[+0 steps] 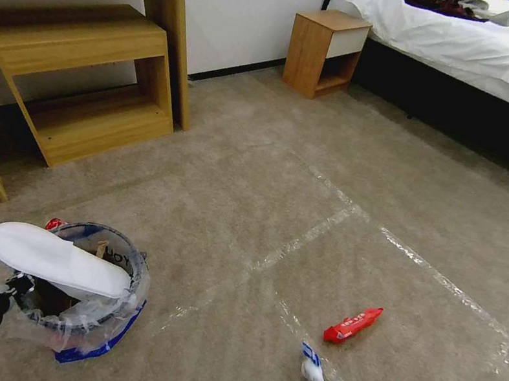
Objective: Pick up the trash bin and place the garbage on the floor into it.
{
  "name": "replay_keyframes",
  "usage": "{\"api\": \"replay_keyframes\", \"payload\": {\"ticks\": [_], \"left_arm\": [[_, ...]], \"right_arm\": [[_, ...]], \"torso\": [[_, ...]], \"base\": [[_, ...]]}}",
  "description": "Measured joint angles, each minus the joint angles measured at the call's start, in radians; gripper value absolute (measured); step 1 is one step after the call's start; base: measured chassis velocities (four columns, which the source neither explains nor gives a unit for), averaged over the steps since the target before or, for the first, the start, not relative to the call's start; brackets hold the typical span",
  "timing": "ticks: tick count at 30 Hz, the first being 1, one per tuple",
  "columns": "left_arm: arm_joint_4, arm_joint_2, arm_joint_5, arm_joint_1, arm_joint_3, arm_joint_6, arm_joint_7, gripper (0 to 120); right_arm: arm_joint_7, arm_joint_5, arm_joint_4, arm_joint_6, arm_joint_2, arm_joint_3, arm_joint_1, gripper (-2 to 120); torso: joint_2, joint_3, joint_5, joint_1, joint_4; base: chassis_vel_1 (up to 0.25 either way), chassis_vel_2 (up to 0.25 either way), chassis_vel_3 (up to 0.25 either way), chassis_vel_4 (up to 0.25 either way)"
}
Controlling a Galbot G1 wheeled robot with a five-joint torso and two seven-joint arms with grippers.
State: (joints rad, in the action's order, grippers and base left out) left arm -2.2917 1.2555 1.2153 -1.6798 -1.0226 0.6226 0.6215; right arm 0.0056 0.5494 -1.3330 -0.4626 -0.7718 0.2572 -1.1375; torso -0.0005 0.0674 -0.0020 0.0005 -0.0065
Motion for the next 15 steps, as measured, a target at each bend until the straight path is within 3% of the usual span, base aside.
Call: {"api": "replay_keyframes", "payload": {"ticks": [5, 10, 12, 15], "left_arm": [[-0.018, -0.002, 0.005, -0.01, -0.008, 0.002, 0.004, 0], [-0.024, -0.001, 0.008, -0.013, -0.011, 0.002, 0.005, 0], [-0.025, 0.01, 0.008, -0.013, -0.01, 0.003, 0.005, 0], [-0.025, 0.02, 0.006, -0.012, -0.006, 0.004, 0.004, 0]], "right_arm": [[0.002, -0.041, -0.117, -0.039, -0.007, -0.14, 0.156, 1], [-0.015, -0.006, -0.196, -0.046, 0.03, -0.154, 0.251, 1], [-0.054, 0.066, -0.296, -0.064, 0.061, -0.12, 0.375, 1], [-0.066, 0.109, -0.356, -0.058, 0.064, -0.087, 0.441, 1]], "torso": [[0.0, 0.0, 0.0, 0.0, 0.0006], [0.0, 0.0, -0.0003, 0.0, 0.0002], [0.0, 0.0, -0.0003, 0.0, 0.0001], [0.0, 0.0, -0.0003, 0.0, 0.0005]], "base": [[0.0, 0.0, 0.0, 0.0], [0.0, 0.0, 0.0, 0.0], [0.0, 0.0, 0.0, 0.0], [0.0, 0.0, 0.0, 0.0]]}}
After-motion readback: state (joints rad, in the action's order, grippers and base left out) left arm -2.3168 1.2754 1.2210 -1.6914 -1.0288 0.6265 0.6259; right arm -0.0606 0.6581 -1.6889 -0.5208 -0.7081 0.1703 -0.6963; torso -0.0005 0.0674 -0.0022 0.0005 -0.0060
